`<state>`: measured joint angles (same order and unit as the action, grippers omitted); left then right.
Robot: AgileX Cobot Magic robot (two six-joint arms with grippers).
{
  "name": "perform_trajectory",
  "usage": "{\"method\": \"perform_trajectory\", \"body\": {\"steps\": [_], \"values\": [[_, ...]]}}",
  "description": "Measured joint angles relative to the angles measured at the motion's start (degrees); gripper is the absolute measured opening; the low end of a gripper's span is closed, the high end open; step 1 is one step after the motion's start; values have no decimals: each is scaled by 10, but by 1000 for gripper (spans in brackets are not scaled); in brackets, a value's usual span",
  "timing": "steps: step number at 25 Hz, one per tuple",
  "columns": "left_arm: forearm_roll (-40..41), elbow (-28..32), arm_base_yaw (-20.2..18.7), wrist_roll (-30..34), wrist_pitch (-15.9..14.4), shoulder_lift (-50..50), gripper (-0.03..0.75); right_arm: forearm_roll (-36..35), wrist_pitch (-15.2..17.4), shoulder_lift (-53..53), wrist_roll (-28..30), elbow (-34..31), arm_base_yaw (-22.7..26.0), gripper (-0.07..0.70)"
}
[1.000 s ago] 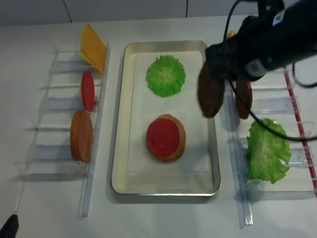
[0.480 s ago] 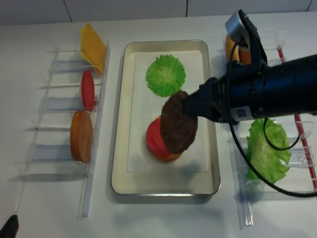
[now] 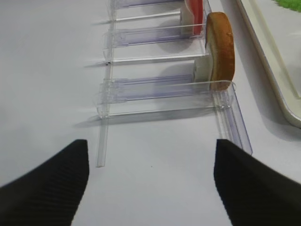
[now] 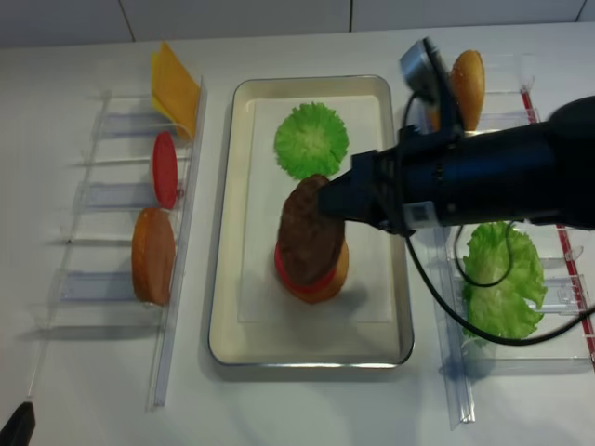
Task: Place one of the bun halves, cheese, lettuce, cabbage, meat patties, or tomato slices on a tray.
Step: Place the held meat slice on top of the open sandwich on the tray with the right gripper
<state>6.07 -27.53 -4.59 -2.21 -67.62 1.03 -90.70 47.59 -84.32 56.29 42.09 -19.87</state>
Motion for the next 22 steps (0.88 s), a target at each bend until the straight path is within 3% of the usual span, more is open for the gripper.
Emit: {"method": "perform_trajectory", "body": {"steps": [8, 13, 17, 22], "values": [[0, 0, 0, 0, 0, 0, 0, -59, 27, -70, 71, 0, 3, 183], [0, 0, 0, 0, 0, 0, 0, -76, 82, -92, 78, 0, 46, 183], [0, 0, 0, 0, 0, 0, 0, -80, 126, -113, 83, 0, 48, 183], [0, 0, 0, 0, 0, 0, 0, -80, 129, -133, 98, 0, 47, 183]]}}
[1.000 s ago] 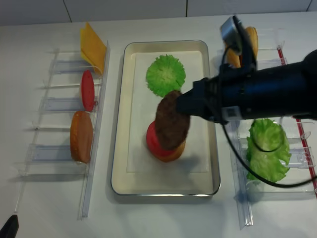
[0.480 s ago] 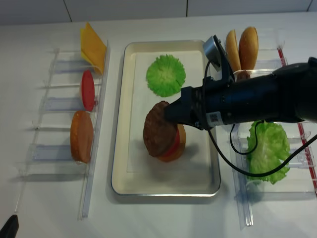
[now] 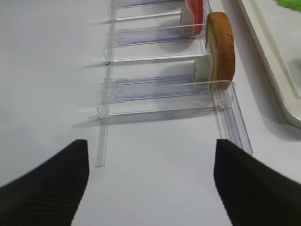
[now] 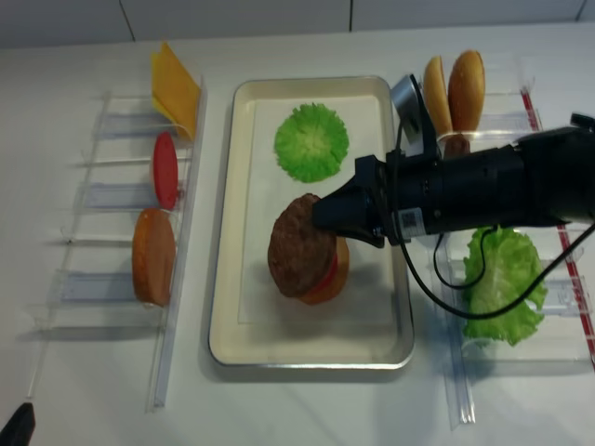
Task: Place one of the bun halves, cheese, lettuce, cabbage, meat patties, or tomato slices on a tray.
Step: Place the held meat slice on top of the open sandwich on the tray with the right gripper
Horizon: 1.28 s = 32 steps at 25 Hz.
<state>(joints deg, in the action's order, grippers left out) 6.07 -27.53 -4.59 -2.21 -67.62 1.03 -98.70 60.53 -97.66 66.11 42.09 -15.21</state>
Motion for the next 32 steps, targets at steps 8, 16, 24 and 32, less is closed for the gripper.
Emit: {"method": "perform_trajectory", "body": {"steps": [8, 16, 24, 32], "values": [[0, 0, 0, 0, 0, 0, 0, -1, -15, 0, 10, 0, 18, 183], [0, 0, 0, 0, 0, 0, 0, -3, -10, -19, 10, 0, 18, 183], [0, 0, 0, 0, 0, 0, 0, -3, 4, -42, 13, 1, 18, 183], [0, 0, 0, 0, 0, 0, 0, -4, 4, -42, 15, 18, 18, 183]]}}
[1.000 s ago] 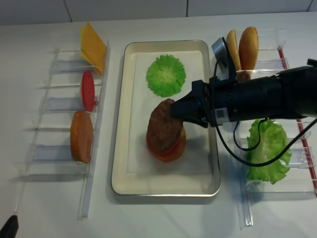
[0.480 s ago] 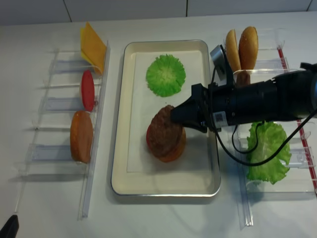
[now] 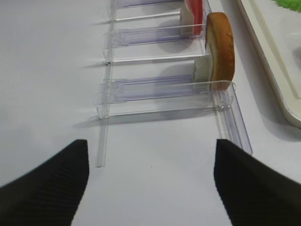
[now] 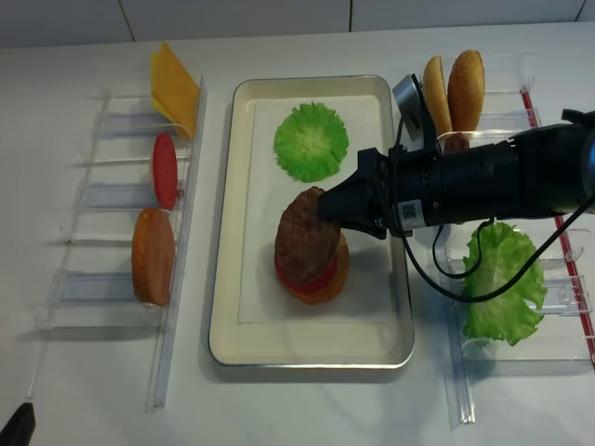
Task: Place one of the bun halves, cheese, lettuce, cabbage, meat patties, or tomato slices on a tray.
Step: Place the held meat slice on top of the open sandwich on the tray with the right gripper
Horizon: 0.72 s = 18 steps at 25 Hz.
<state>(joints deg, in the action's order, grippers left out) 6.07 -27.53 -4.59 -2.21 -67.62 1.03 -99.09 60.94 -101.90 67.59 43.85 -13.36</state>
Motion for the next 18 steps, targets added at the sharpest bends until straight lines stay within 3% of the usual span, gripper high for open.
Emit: {"method": "perform_trajectory", "body": {"steps": [18], "values": [[0, 0, 0, 0, 0, 0, 0, 0, -20, 0, 0, 0, 0, 183]]}}
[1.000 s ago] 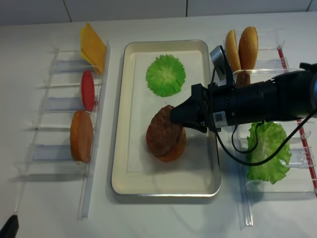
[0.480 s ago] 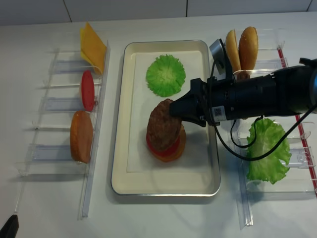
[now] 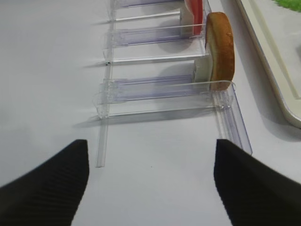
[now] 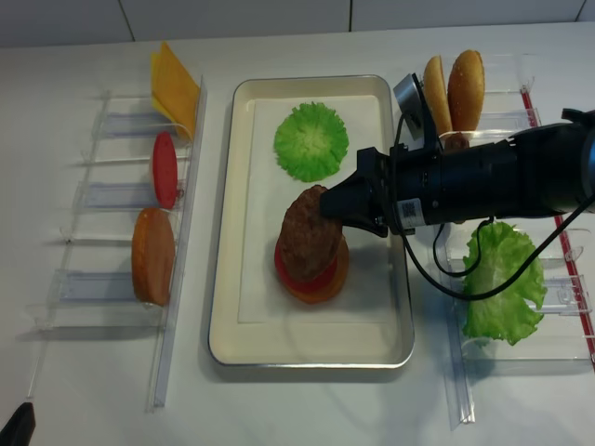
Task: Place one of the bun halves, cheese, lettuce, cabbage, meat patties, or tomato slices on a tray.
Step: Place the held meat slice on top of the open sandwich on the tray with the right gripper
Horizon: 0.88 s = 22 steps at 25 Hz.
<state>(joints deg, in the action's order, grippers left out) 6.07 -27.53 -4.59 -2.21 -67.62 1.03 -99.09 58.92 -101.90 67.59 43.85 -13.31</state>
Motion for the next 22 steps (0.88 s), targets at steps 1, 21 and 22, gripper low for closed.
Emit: {"method": "perform_trajectory", "body": {"steps": [1, 21, 22], "values": [[0, 0, 0, 0, 0, 0, 0, 0, 3, 0, 0, 0, 0, 183], [0, 0, 0, 0, 0, 0, 0, 5, 8, 0, -1, 0, 0, 183], [0, 0, 0, 0, 0, 0, 0, 5, 8, 0, -1, 0, 0, 183]]}}
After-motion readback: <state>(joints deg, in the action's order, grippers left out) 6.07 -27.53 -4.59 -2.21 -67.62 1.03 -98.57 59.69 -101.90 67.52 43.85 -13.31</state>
